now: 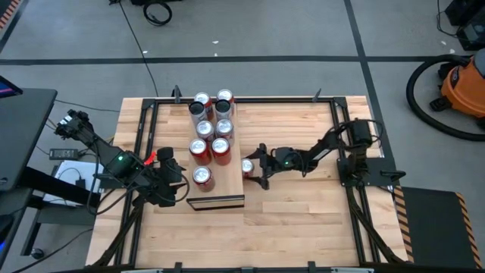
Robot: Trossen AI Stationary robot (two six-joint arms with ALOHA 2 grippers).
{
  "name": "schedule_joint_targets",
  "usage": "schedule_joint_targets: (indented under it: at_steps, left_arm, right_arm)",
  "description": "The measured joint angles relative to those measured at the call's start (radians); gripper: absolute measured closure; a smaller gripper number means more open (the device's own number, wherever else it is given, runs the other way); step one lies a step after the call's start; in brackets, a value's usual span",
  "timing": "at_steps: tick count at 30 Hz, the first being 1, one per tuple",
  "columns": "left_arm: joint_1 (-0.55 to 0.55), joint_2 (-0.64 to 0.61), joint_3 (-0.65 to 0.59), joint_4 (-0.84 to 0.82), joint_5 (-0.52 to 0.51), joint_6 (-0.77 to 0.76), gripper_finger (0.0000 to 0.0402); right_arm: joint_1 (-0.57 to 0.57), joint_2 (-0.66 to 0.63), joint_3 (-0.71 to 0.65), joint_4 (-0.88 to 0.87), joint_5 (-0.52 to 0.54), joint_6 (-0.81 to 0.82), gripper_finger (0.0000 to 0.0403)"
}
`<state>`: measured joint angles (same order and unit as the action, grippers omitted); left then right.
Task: Place canned beverage on shelf
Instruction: Put the red-white soda can on the shelf and align it with the other red-white soda can
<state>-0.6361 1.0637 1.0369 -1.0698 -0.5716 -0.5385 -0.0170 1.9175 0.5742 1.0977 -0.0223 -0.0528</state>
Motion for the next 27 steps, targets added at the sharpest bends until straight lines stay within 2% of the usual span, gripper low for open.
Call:
schedule_joint_targets:
  at_steps: [6, 9, 12, 19, 23, 27]
  left_arm:
    - [0.000, 0.000, 0.000, 0.000, 0.000, 0.001, 0.0168]
    - [0.000, 0.000, 0.000, 0.000, 0.000, 0.001, 0.0168]
    - [0.000, 0.000, 0.000, 0.001, 0.000, 0.000, 0.0168]
    - [0.000, 0.000, 0.000, 0.003, 0.000, 0.000, 0.0168]
    - [0.000, 0.000, 0.000, 0.003, 0.000, -0.001, 0.0168]
    - [0.000, 0.000, 0.000, 0.003, 0.000, -0.001, 0.0168]
  right_arm:
    - [0.001, 0.093, 0.080, 0.006, -0.025, 0.000, 0.0009]
    - [0.001, 0.095, 0.098, -0.012, -0.022, 0.004, 0.0014]
    - [0.001, 0.077, 0.097, -0.038, 0.023, 0.036, 0.0035]
    - [0.037, 0.056, 0.100, -0.115, 0.160, 0.154, 0.0097]
    - [0.113, 0.055, 0.101, -0.138, 0.319, 0.215, 0.0097]
    - [0.209, 0.055, 0.099, -0.152, 0.498, 0.269, 0.0077]
